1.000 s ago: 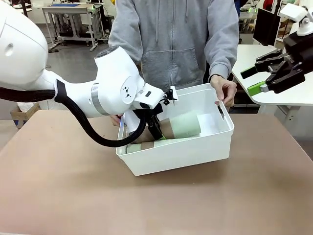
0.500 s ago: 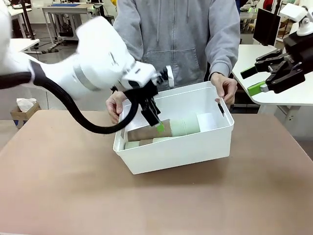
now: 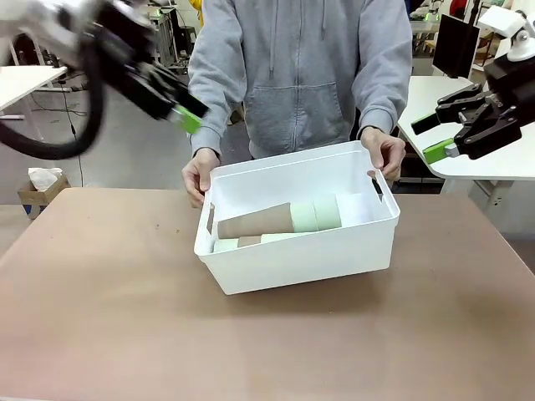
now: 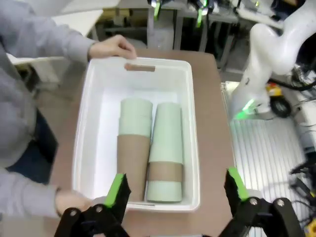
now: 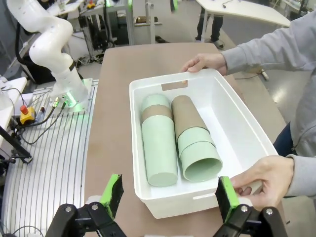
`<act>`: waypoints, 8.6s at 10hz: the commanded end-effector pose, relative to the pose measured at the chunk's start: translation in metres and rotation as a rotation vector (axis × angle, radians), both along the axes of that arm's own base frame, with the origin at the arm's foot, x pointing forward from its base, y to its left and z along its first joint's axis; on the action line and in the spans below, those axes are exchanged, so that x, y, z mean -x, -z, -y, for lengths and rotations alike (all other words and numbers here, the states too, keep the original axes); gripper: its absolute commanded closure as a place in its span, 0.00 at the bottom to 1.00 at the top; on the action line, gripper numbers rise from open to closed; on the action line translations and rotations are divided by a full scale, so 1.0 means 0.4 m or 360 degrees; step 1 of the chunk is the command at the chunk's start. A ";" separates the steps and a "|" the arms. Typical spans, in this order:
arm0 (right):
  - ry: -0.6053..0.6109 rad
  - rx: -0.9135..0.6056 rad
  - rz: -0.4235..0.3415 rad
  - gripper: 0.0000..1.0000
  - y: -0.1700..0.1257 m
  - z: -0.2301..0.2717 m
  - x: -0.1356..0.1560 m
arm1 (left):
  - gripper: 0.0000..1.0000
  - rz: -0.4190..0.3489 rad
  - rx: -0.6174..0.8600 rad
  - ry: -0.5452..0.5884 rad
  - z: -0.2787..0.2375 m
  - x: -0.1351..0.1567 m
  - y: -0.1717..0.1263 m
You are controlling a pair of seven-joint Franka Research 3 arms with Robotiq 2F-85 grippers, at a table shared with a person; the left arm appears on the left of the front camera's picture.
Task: Stack the cups and store them in the basket.
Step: Place the stack of Reusable plastic cups into the Pantry Basket.
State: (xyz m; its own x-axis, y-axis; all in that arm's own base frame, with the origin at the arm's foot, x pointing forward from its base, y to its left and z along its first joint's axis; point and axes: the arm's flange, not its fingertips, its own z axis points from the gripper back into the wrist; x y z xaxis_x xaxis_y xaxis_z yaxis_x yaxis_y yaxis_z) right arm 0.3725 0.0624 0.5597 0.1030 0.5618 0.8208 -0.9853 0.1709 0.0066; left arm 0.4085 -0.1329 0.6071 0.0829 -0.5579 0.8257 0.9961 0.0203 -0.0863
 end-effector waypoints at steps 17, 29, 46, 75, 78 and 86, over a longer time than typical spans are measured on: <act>0.0016 -0.0040 -0.0025 0.00 -0.010 -0.007 -0.002 | 0.00 0.0084 0.0347 -0.0037 -0.464 0.107 0.068; 0.0016 -0.0040 -0.0025 0.00 -0.010 -0.007 -0.002 | 0.00 0.0084 0.0347 -0.0037 -0.464 0.107 0.068; 0.0016 -0.0040 -0.0025 0.00 -0.010 -0.007 -0.002 | 0.00 0.0084 0.0347 -0.0037 -0.464 0.107 0.068; 0.0016 -0.0040 -0.0025 0.00 -0.010 -0.007 -0.002 | 0.00 0.0084 0.0347 -0.0037 -0.464 0.107 0.068; 0.0016 -0.0040 -0.0025 0.00 -0.010 -0.007 -0.002 | 0.00 0.0084 0.0347 -0.0037 -0.464 0.107 0.068; 0.0016 -0.0040 -0.0025 0.00 -0.010 -0.007 -0.002 | 0.00 0.0084 0.0347 -0.0037 -0.464 0.107 0.068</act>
